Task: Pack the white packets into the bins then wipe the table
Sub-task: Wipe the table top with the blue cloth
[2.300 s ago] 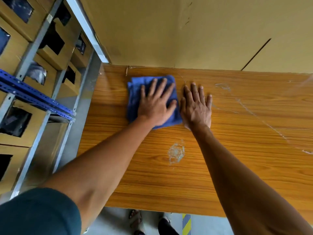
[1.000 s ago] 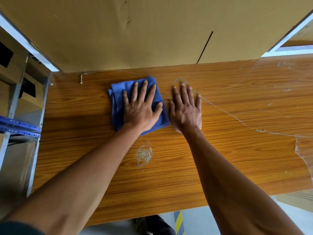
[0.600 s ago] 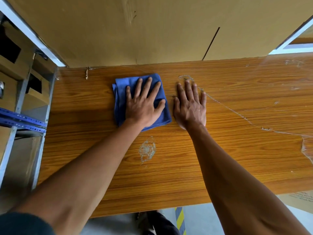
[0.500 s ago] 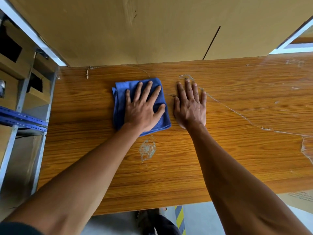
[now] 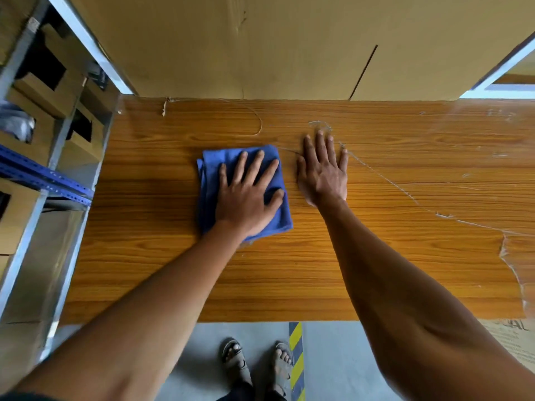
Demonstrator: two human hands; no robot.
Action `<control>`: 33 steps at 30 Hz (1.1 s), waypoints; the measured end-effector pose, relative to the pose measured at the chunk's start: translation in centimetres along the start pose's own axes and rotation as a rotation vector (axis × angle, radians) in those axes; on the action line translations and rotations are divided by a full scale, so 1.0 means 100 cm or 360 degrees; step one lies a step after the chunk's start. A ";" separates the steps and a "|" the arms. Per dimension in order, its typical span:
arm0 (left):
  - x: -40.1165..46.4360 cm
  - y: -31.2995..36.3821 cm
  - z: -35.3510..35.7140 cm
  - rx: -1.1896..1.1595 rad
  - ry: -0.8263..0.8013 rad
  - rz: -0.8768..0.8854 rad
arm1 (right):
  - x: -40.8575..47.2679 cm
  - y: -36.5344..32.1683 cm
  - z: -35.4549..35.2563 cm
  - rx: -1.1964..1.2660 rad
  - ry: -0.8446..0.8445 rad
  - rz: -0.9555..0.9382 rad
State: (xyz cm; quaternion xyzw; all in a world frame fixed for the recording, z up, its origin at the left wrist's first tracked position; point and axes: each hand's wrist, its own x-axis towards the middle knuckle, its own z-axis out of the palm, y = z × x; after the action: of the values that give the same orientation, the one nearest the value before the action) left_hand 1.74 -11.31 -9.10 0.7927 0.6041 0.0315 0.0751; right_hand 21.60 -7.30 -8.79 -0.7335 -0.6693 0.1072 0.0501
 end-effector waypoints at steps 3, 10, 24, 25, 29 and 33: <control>-0.040 0.006 0.003 0.0066 0.0003 -0.0004 | -0.030 0.015 -0.003 -0.0053 -0.0063 -0.0193; 0.030 -0.001 -0.002 0.0002 0.0002 -0.0113 | -0.054 0.030 -0.001 -0.0118 -0.0001 -0.0162; 0.007 0.005 -0.002 0.0035 0.0017 -0.0166 | -0.054 0.030 -0.001 -0.0076 0.0015 -0.0183; 0.024 0.002 -0.006 0.0021 -0.0005 -0.0182 | -0.053 0.030 -0.001 -0.0073 0.0018 -0.0187; 0.061 -0.004 -0.010 0.0020 -0.0076 -0.0272 | -0.053 0.031 0.002 -0.0071 0.0045 -0.0177; 0.002 0.010 0.003 0.0037 0.0045 -0.0179 | -0.056 0.029 0.001 -0.0075 0.0032 -0.0184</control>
State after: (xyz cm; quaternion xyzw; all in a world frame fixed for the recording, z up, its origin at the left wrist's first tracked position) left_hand 2.79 -11.40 -9.19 0.7579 0.6490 0.0314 0.0588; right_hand 23.89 -13.14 -9.05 -0.6955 -0.7125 0.0811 0.0457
